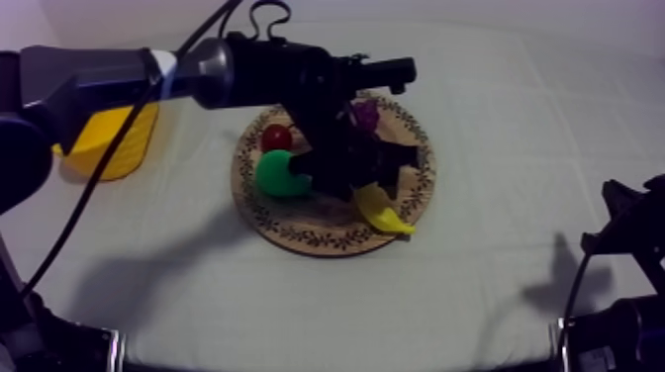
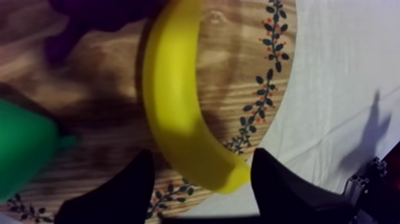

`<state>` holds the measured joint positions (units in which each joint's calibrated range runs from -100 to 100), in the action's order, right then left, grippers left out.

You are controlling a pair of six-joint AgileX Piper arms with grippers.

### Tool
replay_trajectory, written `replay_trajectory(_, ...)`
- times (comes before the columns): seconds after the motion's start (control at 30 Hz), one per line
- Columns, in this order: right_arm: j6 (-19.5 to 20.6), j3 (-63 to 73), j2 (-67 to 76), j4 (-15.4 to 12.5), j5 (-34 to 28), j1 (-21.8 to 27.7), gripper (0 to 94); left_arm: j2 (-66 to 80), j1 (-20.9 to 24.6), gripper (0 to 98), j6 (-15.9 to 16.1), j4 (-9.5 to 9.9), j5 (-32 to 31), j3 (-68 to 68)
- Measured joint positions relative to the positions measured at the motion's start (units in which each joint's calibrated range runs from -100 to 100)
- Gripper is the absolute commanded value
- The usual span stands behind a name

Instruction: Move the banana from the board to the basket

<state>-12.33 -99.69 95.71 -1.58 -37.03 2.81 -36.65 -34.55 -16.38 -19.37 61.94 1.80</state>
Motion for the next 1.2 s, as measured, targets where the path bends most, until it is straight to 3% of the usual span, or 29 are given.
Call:
replay_trajectory(0.2, 0.0, 0.0, 0.0, 0.0, 0.0, 0.0, 0.6, -3.1, -0.2, 48.9, -1.0, 0.73, 2.3, 5.3)
replay_trajectory(0.5, 0.0, 0.0, 0.0, 0.0, 0.0, 0.2, 0.6, -6.8, -0.2, 34.0, -4.6, 3.64, 9.3, 11.3)
replay_trajectory(0.97, 0.0, 0.0, 0.0, 0.0, 0.0, 0.2, 0.6, -12.3, -1.7, 30.6, -9.7, 7.78, 21.0, 21.0)
replay_trajectory(1.2, 0.0, 0.0, 0.0, 0.0, 0.0, 0.3, 0.6, -10.6, -2.0, 29.9, -11.7, 11.04, 24.6, 23.7)
